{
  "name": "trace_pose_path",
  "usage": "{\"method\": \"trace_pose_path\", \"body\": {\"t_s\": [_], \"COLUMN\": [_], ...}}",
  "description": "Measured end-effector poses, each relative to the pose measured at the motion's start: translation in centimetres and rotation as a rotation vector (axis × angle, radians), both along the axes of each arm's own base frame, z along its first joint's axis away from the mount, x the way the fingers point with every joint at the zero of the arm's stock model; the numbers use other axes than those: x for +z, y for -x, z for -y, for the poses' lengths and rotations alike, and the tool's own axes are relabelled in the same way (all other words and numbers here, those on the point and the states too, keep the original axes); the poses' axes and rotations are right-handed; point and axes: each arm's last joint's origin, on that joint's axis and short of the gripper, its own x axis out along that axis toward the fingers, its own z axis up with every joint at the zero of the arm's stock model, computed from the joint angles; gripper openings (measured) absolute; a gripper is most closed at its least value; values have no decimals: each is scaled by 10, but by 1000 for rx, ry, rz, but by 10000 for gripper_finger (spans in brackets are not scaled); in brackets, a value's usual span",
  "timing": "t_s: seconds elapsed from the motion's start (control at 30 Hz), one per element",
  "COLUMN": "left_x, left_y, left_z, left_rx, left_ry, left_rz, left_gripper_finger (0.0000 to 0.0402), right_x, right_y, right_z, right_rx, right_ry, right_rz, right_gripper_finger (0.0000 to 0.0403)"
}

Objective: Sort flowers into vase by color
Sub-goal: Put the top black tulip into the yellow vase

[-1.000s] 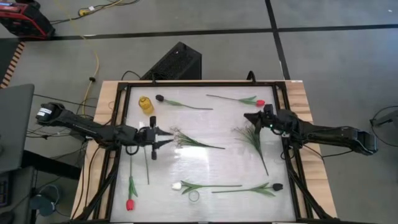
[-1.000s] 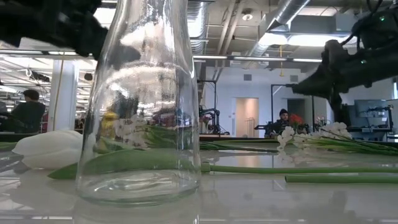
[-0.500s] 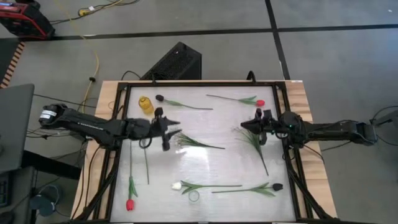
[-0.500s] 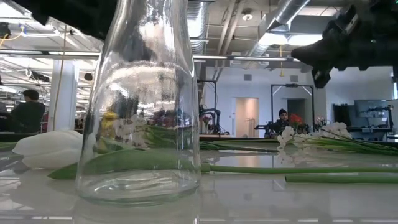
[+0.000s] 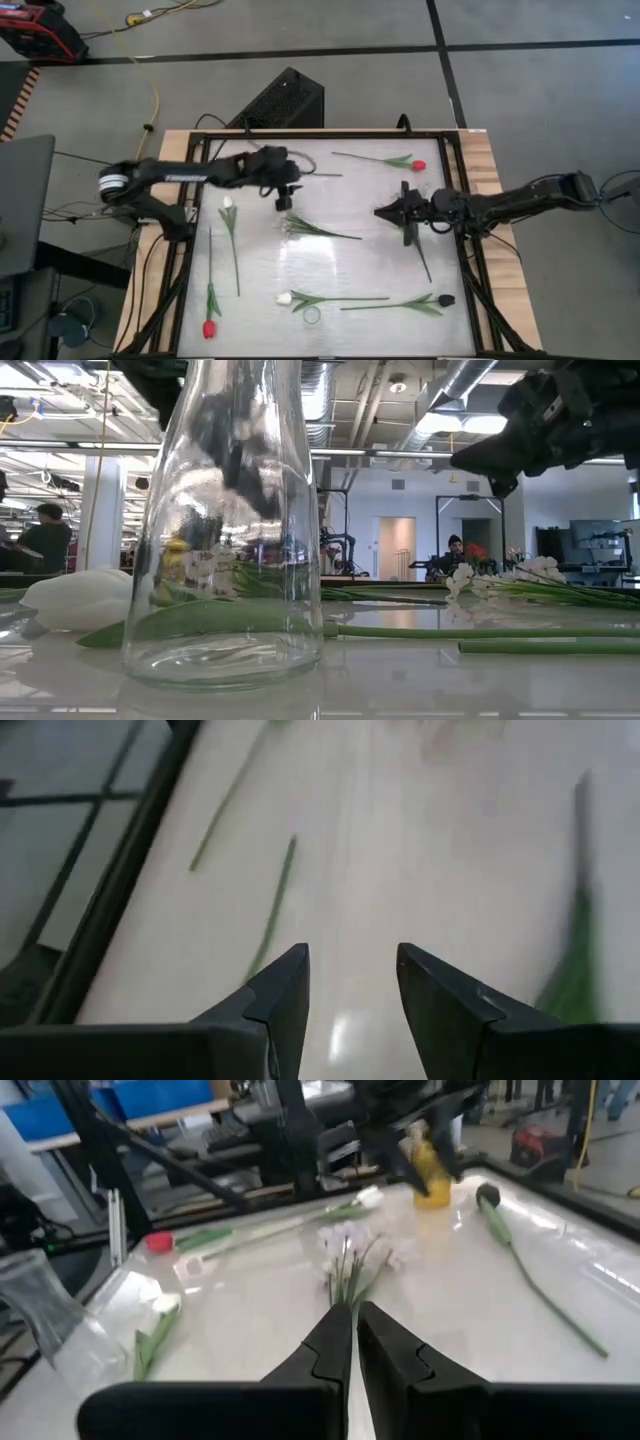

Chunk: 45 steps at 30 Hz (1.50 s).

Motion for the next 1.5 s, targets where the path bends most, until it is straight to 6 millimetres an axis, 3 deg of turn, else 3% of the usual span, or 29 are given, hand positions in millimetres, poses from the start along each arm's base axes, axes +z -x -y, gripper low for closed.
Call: {"method": "trace_pose_path", "body": {"t_s": [0.33,0.57,0.8,1.33,1.5], "left_x": [-38,-58,-64,-65,-80], "left_y": [-32,-34,-34,-29,-29], "left_z": [-63,-89,-95,-98,-100], "left_rx": [-134,-103,-39,-81,-71], "left_ry": [-117,-87,-44,11,17], "left_rz": [-370,-423,-403,-401,-469], "left_gripper_finger": [142,142,142,142,141], "right_x": [-15,-16,-16,-16,-14], "right_y": [-10,-12,-12,-12,-12], "right_z": [-4,-4,-4,-4,-4], "right_rx": [4,7,13,14,16], "right_ry": [6,23,60,65,64], "right_rz": [-81,-83,-88,-85,-69], "right_gripper_finger": [51,51,51,51,51]}}
